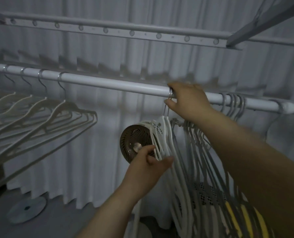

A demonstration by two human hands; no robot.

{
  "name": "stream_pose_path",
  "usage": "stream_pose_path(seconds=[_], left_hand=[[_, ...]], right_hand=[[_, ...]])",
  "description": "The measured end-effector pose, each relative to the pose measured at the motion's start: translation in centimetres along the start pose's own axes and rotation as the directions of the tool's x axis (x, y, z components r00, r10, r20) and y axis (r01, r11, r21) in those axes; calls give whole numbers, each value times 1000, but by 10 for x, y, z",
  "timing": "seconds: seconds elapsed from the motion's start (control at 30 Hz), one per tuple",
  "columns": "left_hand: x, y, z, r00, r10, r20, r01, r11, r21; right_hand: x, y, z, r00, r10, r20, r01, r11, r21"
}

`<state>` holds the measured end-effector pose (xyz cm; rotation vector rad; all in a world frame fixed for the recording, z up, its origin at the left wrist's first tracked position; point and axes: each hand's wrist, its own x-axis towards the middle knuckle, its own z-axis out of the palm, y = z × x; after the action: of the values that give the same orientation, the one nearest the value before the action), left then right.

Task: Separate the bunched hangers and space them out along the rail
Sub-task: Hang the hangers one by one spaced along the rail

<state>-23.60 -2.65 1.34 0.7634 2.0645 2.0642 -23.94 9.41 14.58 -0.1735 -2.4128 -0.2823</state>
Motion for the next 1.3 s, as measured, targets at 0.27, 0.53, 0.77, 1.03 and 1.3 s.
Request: stream_pose_path(seconds=[0.27,0.53,0.77,1.03,1.3], left_hand=[[-6,3,24,999,-36,-3,36,999,-27],[-3,2,6,996,-58,-74,46,987,-153],[8,7,-47,998,-46,-48,35,978,-207],[22,-1,-115,993,-89,-79,59,947,-316],[31,-15,-182,988,-128,-83,83,908,-410]], right_hand=[[1,5,6,995,-64,-81,63,998,-15],[2,5,9,995,-71,-72,69,997,-34],[16,-18,15,940,-178,-292,180,983,-21],[31,-68,29,961,-170,-219,196,975,102],[45,-90,33,992,-79,-100,82,996,23]])
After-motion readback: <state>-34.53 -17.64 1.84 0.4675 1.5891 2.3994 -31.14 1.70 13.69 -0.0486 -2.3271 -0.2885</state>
